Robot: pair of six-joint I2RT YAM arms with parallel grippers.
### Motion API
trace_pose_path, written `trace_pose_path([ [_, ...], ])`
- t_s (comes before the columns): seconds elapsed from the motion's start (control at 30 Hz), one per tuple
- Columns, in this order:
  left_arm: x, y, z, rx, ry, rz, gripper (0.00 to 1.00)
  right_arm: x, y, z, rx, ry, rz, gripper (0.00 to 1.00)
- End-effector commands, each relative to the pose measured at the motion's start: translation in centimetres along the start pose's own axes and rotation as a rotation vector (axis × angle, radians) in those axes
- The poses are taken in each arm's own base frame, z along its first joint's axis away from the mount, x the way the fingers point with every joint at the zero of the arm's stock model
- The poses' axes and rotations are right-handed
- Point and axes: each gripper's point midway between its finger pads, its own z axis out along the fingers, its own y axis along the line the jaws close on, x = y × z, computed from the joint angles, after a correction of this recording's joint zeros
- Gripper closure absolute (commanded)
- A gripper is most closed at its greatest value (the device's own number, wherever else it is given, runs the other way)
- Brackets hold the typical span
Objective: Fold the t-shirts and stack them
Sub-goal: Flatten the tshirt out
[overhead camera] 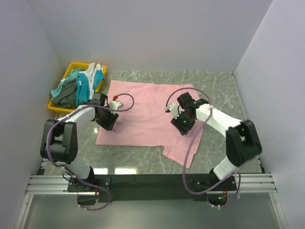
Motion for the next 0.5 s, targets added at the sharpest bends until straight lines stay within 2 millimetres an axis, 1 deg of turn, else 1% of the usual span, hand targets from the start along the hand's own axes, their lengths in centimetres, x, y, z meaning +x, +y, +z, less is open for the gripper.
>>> trace_pose_path([
  [0.0,1.1,0.4,1.3,-0.041,0.047,0.058,0.49,-0.9,-2.3,1.6,0.087,0.015,0.109,0.53],
  [0.03,1.5,0.1,1.6,-0.044,0.067,0.085,0.49,-0.5,-2.5,2.4,0.089,0.043,0.105,0.53],
  [0.07,2.3,-0.4,1.9,-0.032,0.089,0.097,0.49,0.0,-2.6,2.8,0.096,0.063,0.102,0.53],
  [0.1,2.9,-0.8,2.0,-0.022,0.110,0.111,0.50,0.9,-2.7,3.2,0.107,0.096,0.096,0.53],
  [0.13,3.2,-1.4,2.1,-0.014,0.125,0.136,0.51,1.6,-2.6,3.6,0.102,0.125,0.086,0.54],
  [0.2,4.7,-2.7,2.2,0.026,0.167,0.159,0.54,3.3,-2.2,4.0,0.089,0.175,0.077,0.54],
  [0.27,6.3,-4.5,1.8,0.086,0.207,0.186,0.56,4.6,-1.7,3.9,0.077,0.211,0.052,0.55],
  [0.3,6.3,-5.2,1.3,0.103,0.201,0.214,0.58,5.8,-1.2,3.7,0.069,0.231,0.043,0.55],
  [0.37,8.0,-6.5,0.6,0.149,0.245,0.228,0.60,6.9,-0.7,3.3,0.055,0.253,0.003,0.55],
  [0.4,8.0,-7.2,0.0,0.181,0.226,0.246,0.62,7.7,-0.3,2.7,0.046,0.262,-0.013,0.55],
  [0.43,8.3,-7.6,-0.4,0.198,0.232,0.249,0.63,8.1,-0.2,2.4,0.040,0.269,-0.047,0.55],
  [0.47,9.3,-8.3,-0.9,0.229,0.257,0.251,0.64,8.3,0.4,2.1,0.009,0.266,-0.069,0.55],
])
